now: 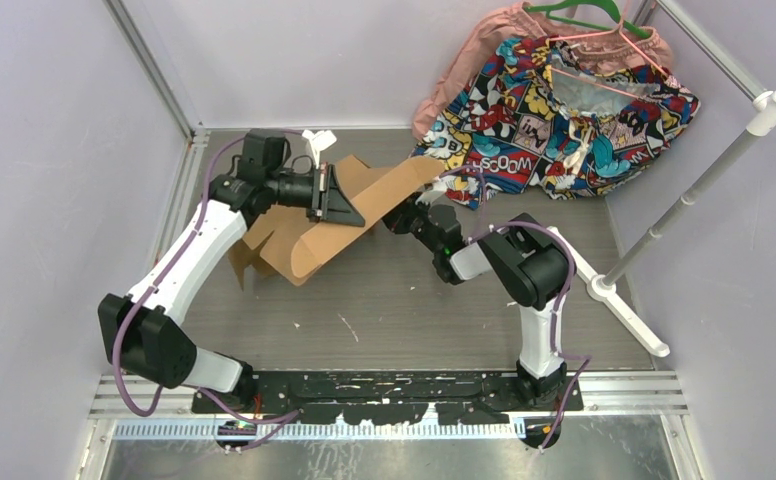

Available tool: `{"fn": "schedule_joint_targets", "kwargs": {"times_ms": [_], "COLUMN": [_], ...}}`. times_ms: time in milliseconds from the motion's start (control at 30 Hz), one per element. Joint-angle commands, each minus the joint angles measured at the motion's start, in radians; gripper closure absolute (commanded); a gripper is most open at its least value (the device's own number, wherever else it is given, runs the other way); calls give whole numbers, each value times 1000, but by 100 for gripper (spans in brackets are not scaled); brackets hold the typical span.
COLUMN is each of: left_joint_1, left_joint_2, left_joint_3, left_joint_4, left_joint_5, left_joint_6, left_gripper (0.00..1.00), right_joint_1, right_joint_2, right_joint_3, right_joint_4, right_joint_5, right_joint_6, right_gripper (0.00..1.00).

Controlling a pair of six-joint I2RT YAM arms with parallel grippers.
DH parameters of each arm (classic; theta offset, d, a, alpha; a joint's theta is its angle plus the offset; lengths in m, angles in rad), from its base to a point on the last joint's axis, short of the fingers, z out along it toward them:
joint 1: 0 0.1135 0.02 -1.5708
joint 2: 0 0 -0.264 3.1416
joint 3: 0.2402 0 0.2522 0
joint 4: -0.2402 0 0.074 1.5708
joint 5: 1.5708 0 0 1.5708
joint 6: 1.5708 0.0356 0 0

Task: Fold the paper box
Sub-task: Fold the paper box at the center of the board.

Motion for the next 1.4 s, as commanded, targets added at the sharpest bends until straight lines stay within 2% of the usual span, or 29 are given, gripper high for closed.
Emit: {"fn": "schedule_joint_targets", "kwargs": {"times_ms": [0, 267, 300, 567, 700, 867, 1000, 1133, 1233, 1333, 1367], "left_joint_1": [6, 7, 8, 7, 7, 7, 7, 6, 8, 7, 7], "left_joint_2": [-23, -26, -26, -23, -18, -15, -11, -16, -19, -21, -21], "left_joint_3": [-11, -19, -18, -5, 4, 4, 0, -2, -6, -7, -6], "left_joint_4": [104, 109, 107, 88, 80, 80, 80, 81, 80, 82, 82], "left_joint_5": [-23, -18, -18, -12, -10, -3, 1, 2, 2, 1, 1], "left_joint_6": [-19, -21, -19, -8, -2, 0, -1, -2, -3, -5, -6], "left_gripper": [93, 92, 92, 92, 92, 92, 92, 92, 92, 92, 92], "right_joint_1": [53, 62, 63, 29, -12, -72, -101, -156, -218, -278, -296], "right_joint_2": [-41, 44, 53, 98, 60, 13, -15, -43, -53, -22, -4], "right_joint_3": [22, 47, 49, 69, -8, -66, -110, -148, -147, -82, -31], "right_joint_4": [52, 185, 198, 242, 280, 280, 280, 280, 278, 267, 214], "right_joint_5": [-65, -139, -144, -197, -225, -358, -395, -363, -282, -205, -204], "right_joint_6": [6, 45, 46, 45, 70, 122, 138, 134, 150, 199, 218], "right_gripper": [83, 56, 55, 54, 53, 49, 48, 50, 52, 53, 52]}}
